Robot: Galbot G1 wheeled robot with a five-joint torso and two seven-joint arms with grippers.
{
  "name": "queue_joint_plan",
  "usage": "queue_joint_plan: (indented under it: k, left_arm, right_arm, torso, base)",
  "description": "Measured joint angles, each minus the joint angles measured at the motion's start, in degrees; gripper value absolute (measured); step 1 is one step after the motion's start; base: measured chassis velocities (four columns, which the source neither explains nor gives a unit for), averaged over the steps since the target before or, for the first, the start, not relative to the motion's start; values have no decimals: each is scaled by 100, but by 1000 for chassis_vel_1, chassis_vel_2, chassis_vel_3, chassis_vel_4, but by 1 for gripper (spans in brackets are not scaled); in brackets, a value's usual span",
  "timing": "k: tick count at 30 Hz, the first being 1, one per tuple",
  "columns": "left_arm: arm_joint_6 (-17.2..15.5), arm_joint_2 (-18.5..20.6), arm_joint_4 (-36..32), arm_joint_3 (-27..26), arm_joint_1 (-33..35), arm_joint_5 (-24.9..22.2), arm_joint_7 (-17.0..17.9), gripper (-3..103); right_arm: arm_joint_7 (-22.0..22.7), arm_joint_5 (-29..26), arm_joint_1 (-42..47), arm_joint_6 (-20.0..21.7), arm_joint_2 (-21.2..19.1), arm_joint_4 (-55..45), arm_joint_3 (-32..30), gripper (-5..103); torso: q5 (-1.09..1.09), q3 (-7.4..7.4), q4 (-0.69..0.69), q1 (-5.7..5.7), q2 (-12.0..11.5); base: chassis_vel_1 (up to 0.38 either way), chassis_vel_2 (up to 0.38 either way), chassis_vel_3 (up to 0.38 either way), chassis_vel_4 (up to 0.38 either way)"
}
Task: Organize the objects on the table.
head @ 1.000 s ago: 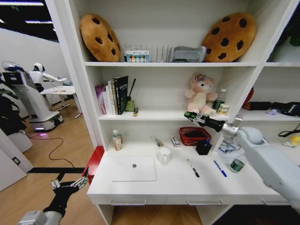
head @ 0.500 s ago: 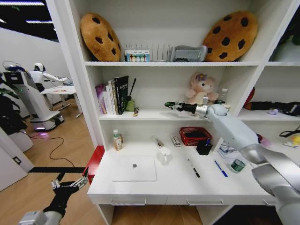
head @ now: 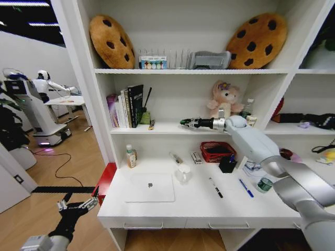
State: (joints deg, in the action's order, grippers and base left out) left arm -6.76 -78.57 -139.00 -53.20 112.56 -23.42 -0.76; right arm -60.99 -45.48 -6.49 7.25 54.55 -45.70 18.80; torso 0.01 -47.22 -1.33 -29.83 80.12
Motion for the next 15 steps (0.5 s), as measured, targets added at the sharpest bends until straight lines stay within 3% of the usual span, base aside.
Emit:
queue_joint_plan:
  k: [15]
  left_arm:
    - [0,0,0,0,0,0,-3,100]
  right_arm:
    - [245,-70,132,-175,-16,20,-93,35]
  torso:
    - [-1,0,0,0,1]
  base:
    - [0,0,0,0]
